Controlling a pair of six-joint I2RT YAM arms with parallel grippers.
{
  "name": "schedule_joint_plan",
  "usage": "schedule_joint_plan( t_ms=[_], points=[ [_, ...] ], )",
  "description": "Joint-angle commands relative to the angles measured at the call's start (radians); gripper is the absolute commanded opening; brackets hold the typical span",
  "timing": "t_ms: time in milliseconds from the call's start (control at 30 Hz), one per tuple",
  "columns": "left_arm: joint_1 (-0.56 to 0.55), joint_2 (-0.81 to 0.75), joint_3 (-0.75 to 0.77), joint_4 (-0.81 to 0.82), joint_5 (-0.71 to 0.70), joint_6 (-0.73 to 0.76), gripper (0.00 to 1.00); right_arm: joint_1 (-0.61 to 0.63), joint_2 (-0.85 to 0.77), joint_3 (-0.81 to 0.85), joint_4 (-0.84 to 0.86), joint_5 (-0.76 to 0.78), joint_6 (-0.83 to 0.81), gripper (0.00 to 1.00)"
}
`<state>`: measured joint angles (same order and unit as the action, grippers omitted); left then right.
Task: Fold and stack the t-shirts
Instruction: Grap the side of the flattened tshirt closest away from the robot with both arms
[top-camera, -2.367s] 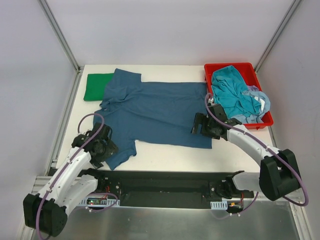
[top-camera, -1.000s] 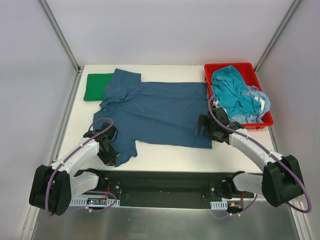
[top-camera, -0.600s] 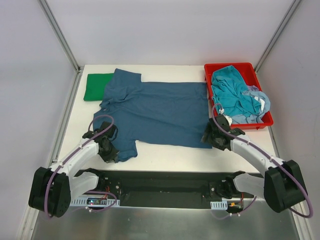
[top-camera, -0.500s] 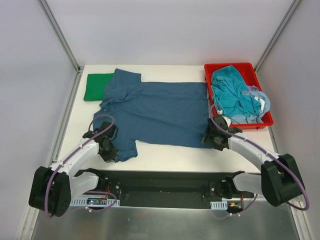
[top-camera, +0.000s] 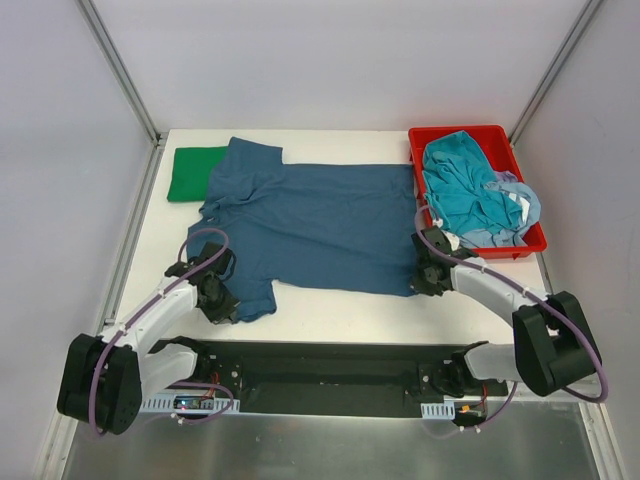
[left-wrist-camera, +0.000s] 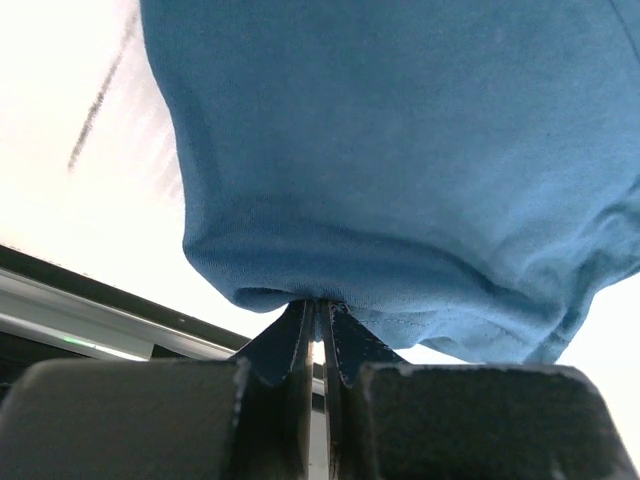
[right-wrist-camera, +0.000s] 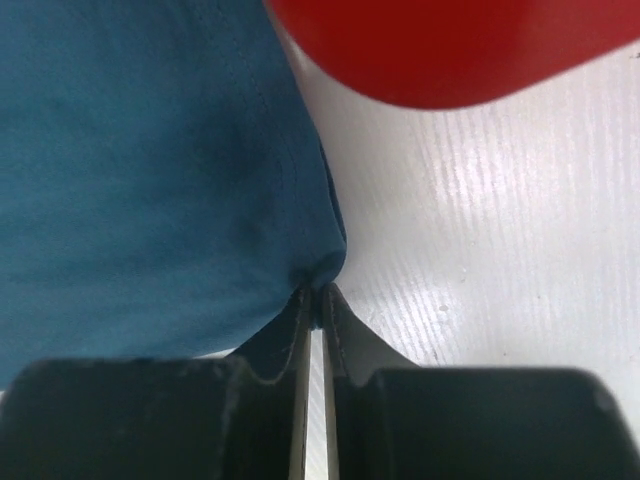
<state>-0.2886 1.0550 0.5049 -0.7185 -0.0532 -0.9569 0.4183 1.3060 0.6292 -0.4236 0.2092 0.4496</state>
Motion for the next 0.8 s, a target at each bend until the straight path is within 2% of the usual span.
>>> schedule_joint_plan(
  t_ms=[0,200,433,567,767],
  points=[
    [-0.004,-0.070,0.030,-0.064,0.093,-0.009,0.00,-0.001,0.015,0.029,-0.041,-0.034,-0.011,0.02],
    [-0.004,-0.272,0.021,-0.202,0.173,-0.051,0.00,-0.001,-0.040,0.044,-0.110,-0.114,-0.075,0.00],
    [-0.004,-0.479,0.086,-0.447,0.164,-0.071,0.00,0.000,-0.140,0.037,-0.234,-0.142,-0.120,0.00],
    [-0.004,-0.553,0.125,-0.519,0.210,-0.059,0.00,-0.001,-0.212,0.017,-0.311,-0.177,-0.141,0.00],
    [-0.006,-0.631,0.224,-0.639,0.177,-0.055,0.00,0.000,-0.287,-0.029,-0.337,-0.236,-0.152,0.00]
  ],
)
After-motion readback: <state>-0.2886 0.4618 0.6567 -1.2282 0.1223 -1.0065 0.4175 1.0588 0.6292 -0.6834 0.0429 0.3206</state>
